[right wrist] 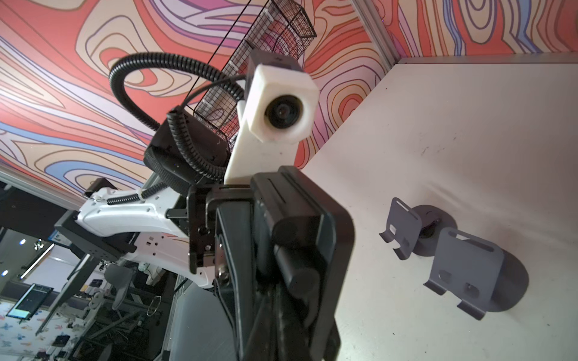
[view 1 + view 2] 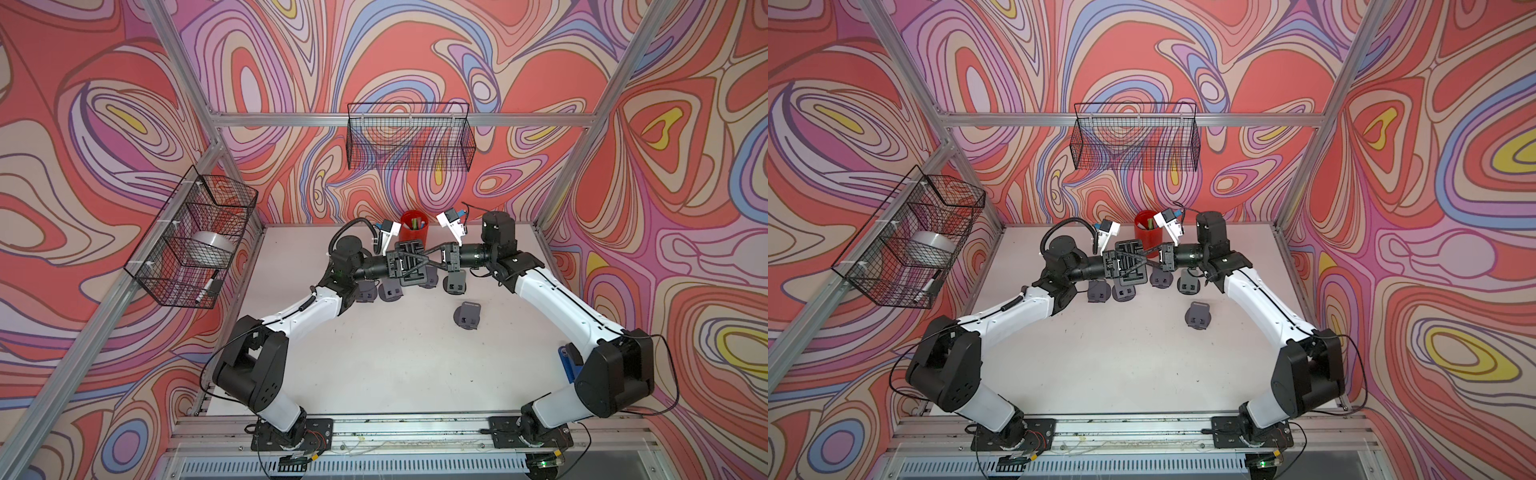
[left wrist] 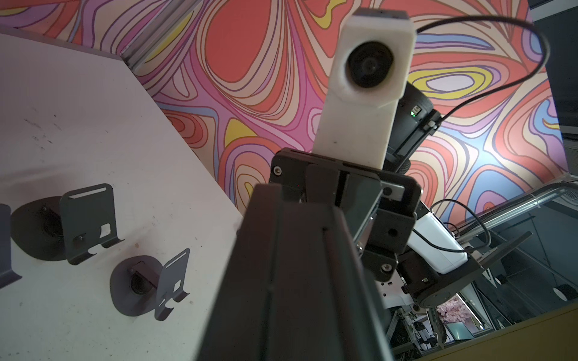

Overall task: Open the phone stand
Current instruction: Place the phone stand at the center of the board.

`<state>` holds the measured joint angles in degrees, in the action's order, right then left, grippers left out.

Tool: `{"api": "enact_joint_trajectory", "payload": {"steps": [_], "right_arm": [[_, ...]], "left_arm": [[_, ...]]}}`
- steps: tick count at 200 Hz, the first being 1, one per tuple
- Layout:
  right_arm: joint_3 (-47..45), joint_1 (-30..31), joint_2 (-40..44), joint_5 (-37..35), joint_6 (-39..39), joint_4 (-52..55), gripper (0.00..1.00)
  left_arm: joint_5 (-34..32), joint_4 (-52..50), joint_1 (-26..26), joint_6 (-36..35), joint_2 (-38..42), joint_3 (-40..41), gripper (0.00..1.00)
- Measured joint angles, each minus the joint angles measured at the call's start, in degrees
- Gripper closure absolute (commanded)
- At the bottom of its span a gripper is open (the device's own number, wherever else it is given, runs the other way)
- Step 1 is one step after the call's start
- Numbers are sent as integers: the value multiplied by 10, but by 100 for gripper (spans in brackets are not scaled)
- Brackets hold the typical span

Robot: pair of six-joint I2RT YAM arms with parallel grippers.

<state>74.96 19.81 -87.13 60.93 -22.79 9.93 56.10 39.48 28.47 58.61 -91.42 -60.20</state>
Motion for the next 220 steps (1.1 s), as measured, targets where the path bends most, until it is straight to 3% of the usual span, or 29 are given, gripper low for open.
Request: {"api": "enact_joint_trajectory", "payload": {"steps": [36,50,56,77,107,150,220], "right_arm": [[-10,3,20,1,18,25,62],[-13,9,33,-14,31,35,62],[-13,10,41,-64,42,45,62],[-19,21,52,-115,30,102,62],[-60,29,97,-170,20,137,65],[-132,28,130,-177,-11,110,65],[-149,28,129,-240,-17,158,59]], "left_arm": [[9,-30,0,-12,23,14,100],[6,-86,1,-27,48,16,100],[-12,-125,0,-31,63,16,100],[-63,-228,13,-113,107,26,100],[-119,-327,16,-161,154,126,100],[-172,-329,27,-133,160,287,100],[-237,-317,46,-130,129,294,100]]}}
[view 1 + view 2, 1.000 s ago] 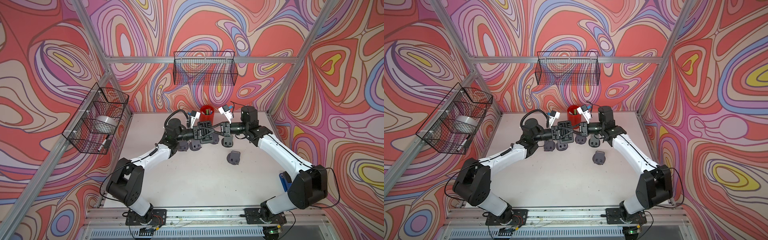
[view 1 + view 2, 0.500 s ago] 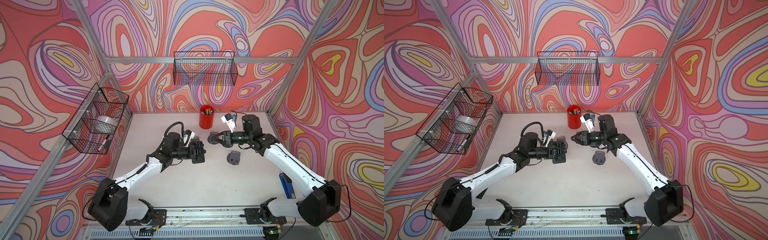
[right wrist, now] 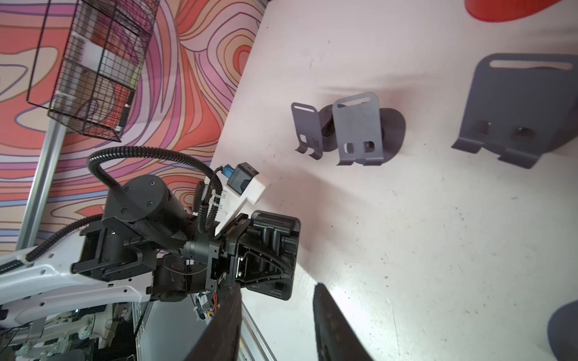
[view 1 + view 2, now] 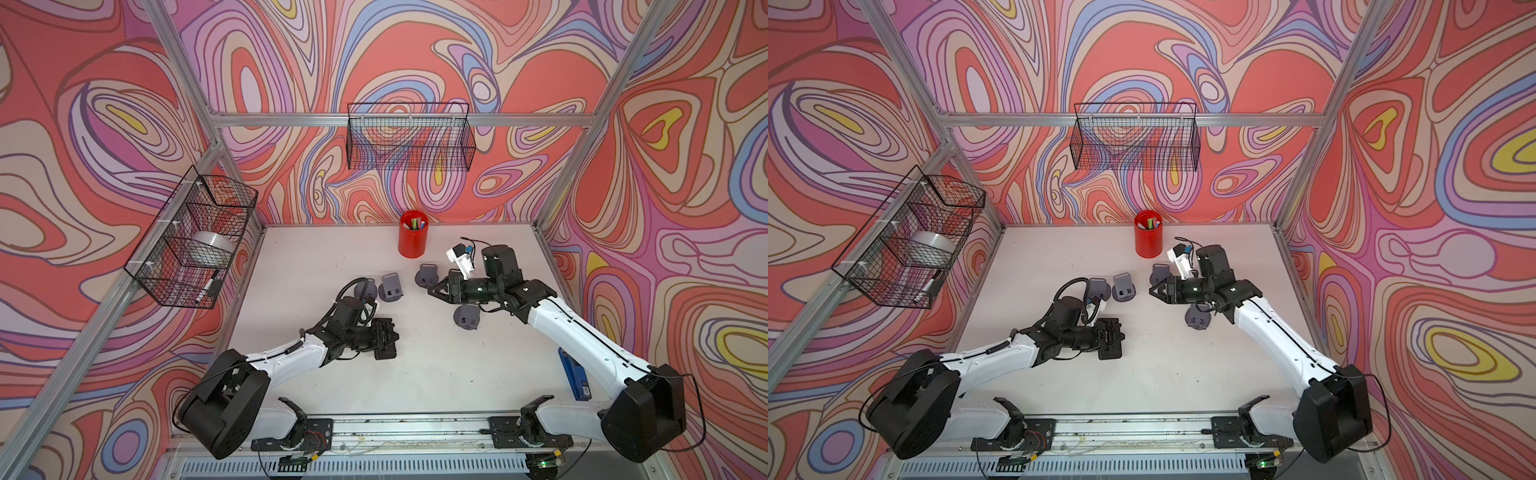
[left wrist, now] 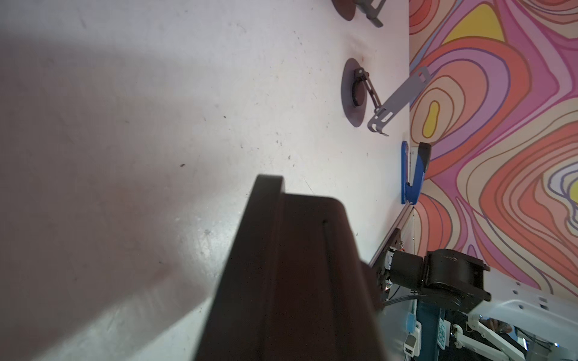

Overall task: Open the phone stand
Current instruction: Place the phone stand at the center of the board, then pick up the phone stand at the center of the board.

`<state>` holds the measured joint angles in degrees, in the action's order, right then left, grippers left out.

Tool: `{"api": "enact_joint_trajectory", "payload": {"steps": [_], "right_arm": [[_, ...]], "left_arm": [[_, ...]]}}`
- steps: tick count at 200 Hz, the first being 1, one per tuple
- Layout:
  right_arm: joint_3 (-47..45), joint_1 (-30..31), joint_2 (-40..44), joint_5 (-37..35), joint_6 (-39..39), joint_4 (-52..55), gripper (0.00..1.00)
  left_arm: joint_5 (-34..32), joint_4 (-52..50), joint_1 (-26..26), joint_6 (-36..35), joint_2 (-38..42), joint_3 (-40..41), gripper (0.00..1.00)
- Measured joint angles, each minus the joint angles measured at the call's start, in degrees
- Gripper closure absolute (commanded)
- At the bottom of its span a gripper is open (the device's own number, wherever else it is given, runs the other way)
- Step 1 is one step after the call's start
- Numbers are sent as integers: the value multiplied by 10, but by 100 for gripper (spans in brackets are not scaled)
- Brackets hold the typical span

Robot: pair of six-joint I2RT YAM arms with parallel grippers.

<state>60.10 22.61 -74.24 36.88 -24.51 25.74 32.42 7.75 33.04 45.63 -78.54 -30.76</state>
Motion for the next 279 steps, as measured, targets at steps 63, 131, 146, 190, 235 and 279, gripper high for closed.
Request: {"api": "enact_joint_trajectory", "payload": {"steps": [63,131,146,190,235,279], "right_arm": [[0,0,-1,-42,0,26,58],[0,9,-2,-62,-2,51,55],[1,21,-4,-78,-5,61,55],[26,93,-32,-169,-64,104,54],[42,197,-86,-286,-190,140,51],[152,300,-224,-363,-291,194,50]], "left_arm": [[-28,14,0,0,-85,-11,69],[-59,-32,3,-24,-84,-44,41],[-72,-61,3,-35,-75,-50,40],[-145,-188,3,-70,3,-81,36],[-210,-288,-11,-88,103,-87,34],[-228,-350,-75,-90,186,-85,14]]}}
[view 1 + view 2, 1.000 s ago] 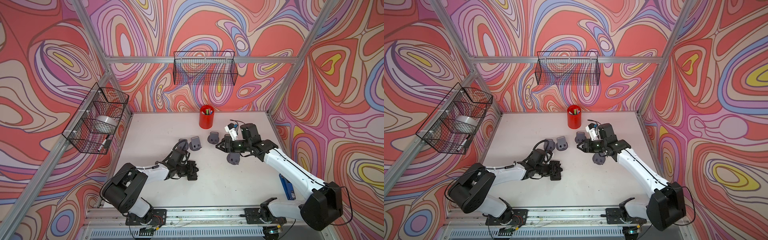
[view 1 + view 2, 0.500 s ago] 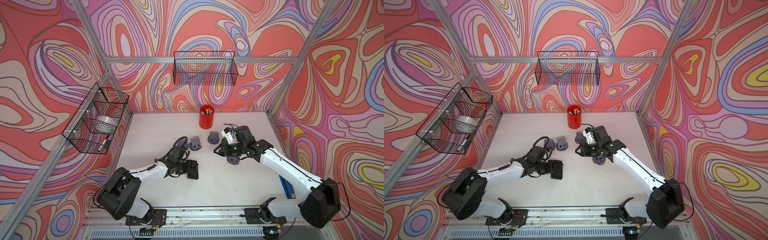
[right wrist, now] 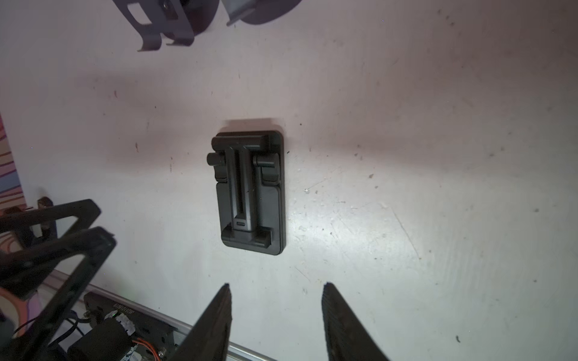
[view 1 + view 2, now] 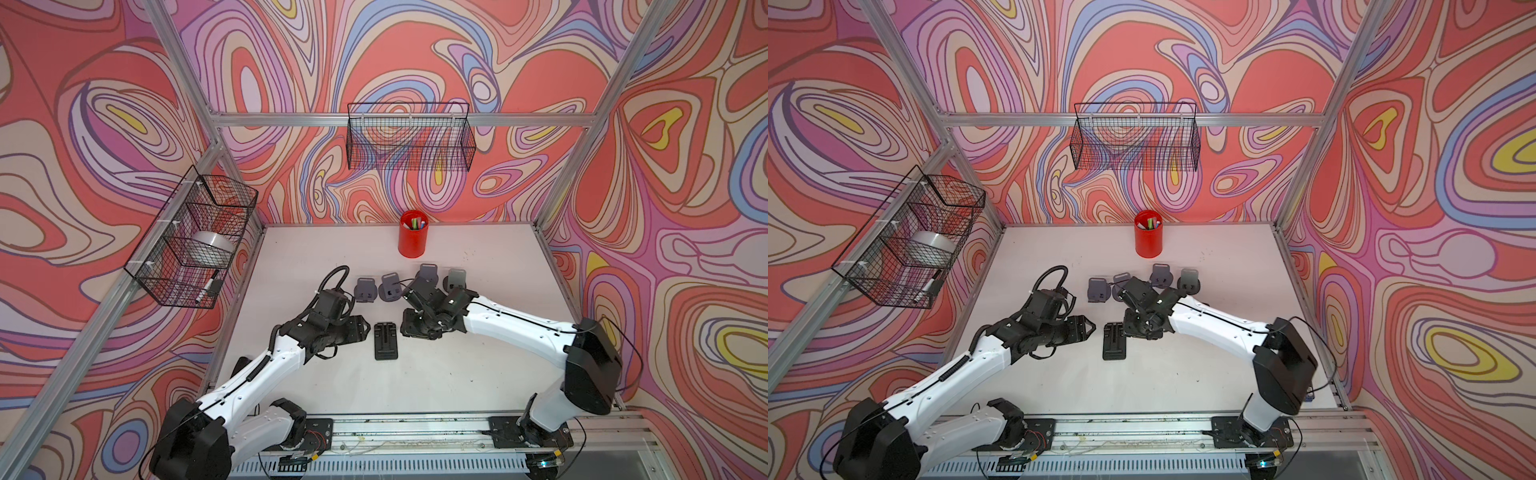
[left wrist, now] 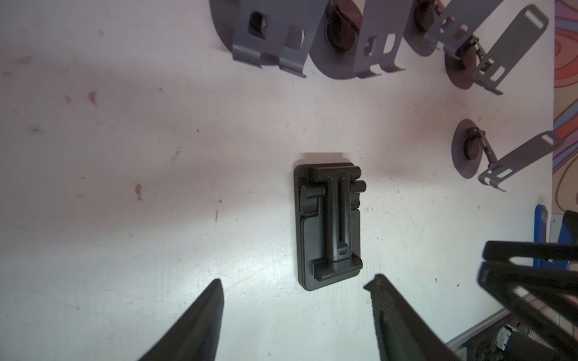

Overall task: Open the phone stand
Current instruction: Pick up the phone stand at the center of the board.

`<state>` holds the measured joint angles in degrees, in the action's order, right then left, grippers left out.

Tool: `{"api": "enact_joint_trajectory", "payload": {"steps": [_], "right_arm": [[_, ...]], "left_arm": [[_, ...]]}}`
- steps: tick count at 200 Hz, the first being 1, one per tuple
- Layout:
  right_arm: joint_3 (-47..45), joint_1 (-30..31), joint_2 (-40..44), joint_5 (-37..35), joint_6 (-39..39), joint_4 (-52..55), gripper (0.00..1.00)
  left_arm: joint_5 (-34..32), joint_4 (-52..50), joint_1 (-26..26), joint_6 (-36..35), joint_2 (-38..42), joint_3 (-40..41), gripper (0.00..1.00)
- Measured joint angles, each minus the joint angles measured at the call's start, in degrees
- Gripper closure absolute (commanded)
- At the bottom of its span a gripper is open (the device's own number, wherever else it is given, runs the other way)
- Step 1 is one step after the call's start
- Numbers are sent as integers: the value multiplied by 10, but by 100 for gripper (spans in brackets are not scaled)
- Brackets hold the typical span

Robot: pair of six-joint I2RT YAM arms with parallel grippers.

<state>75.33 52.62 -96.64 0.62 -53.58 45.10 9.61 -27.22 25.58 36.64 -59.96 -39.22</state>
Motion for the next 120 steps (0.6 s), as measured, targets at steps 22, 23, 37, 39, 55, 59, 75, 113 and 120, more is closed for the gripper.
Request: {"api": "enact_joint_trajectory", "payload": {"steps": [22,23,37,39,55,59,75,113,120], "right_arm": [[70,28,-70,-17,-25,19,50],[74,30,-75,-17,-26,20,50],[106,38,-109,-24,-37,32,48],[109,38,-112,-24,-38,33,48],[143,41,-148,-30,-47,52,44],[151,41,-156,-30,-49,57,41],[186,41,-188,-34,-53,80,32],[259,41,-246,-43,-57,131,35],[266,41,-252,-44,-58,137,39]], "left_arm": [[1,-17,-40,0,73,2,0],[2,-17,-41,0,76,2,0],[9,-28,-63,0,119,2,0],[9,-30,-68,0,125,3,0],[30,-38,-101,0,162,7,0],[36,-41,-114,0,169,8,0],[50,-57,-151,2,179,10,0],[55,-99,-177,-12,180,10,0],[54,-104,-177,-16,183,10,0]]}}
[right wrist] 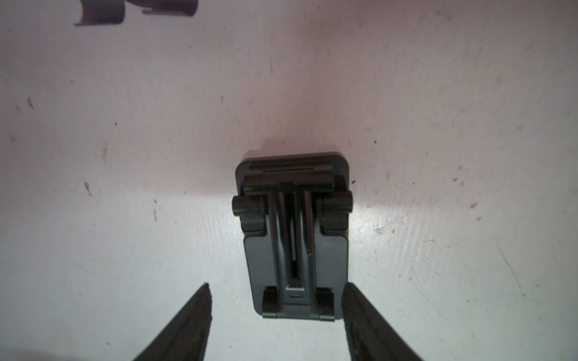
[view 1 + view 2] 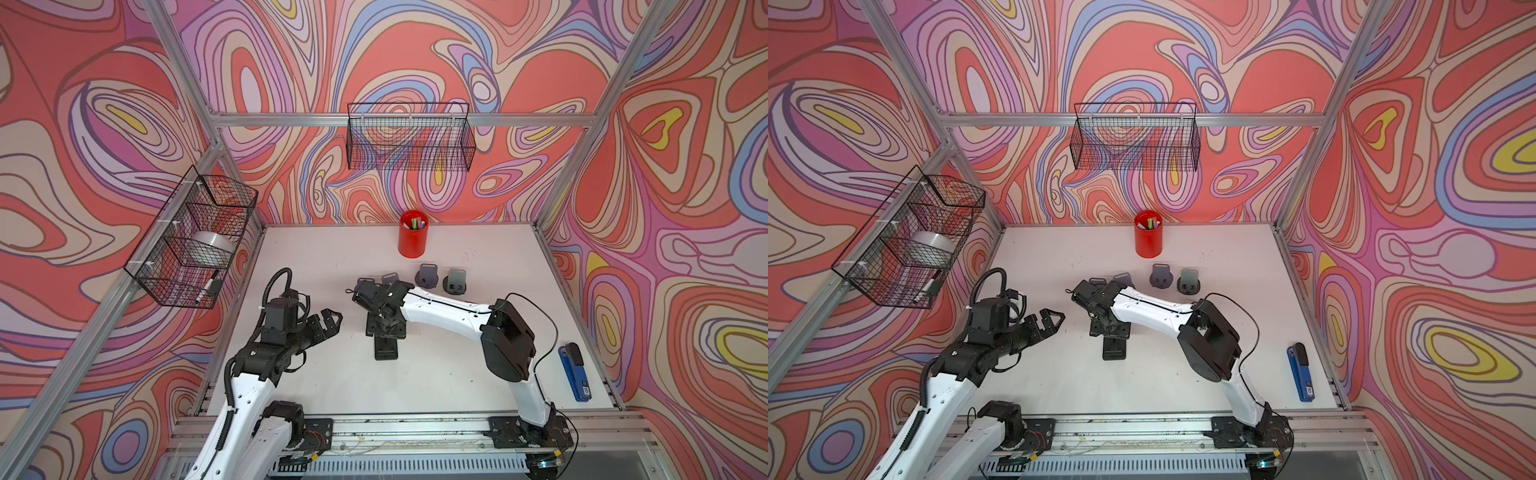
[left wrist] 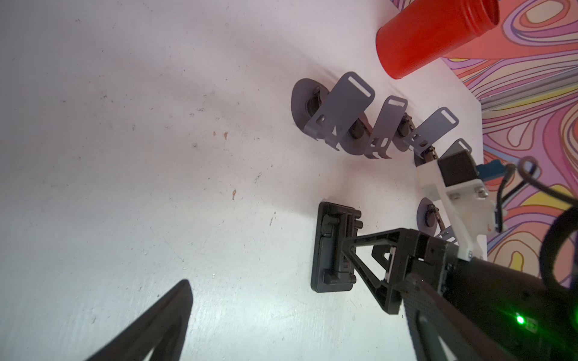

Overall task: Open the phone stand
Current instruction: Pick up the phone stand at the center of the board.

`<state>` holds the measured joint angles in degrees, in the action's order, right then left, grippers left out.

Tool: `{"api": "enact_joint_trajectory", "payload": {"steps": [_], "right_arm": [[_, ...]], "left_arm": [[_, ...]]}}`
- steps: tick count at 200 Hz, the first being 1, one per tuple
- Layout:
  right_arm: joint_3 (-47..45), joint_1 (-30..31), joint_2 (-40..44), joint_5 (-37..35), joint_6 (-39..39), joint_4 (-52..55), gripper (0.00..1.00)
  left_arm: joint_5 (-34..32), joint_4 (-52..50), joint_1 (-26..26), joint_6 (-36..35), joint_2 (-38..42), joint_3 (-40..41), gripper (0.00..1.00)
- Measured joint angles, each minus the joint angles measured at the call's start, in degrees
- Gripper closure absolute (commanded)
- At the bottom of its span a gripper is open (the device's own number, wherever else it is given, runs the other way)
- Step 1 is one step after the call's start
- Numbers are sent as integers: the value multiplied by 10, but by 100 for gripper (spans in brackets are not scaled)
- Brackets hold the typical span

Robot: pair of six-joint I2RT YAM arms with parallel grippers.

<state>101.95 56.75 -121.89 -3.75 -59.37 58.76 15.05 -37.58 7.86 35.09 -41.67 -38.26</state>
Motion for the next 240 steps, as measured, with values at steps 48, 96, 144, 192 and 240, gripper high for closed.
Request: {"api": "enact_joint_trajectory", "payload": {"steps": [48,96,144,192,240], "right_arm": [[24,2,-32,-3,-3,41,52],[52,2,-63,-3,-2,59,56],[97,2,-102,-8,0,90,63],[127,3,-120,-21,4,124,97],[91,1,-99,-17,15,91,100]], "left_arm": [[2,-5,0,-10,10,-1,0],[11,-5,0,-10,10,-1,0],[17,-4,0,-9,9,0,0],[17,-5,0,-10,5,0,0],[37,-4,0,-10,-13,0,2]]}}
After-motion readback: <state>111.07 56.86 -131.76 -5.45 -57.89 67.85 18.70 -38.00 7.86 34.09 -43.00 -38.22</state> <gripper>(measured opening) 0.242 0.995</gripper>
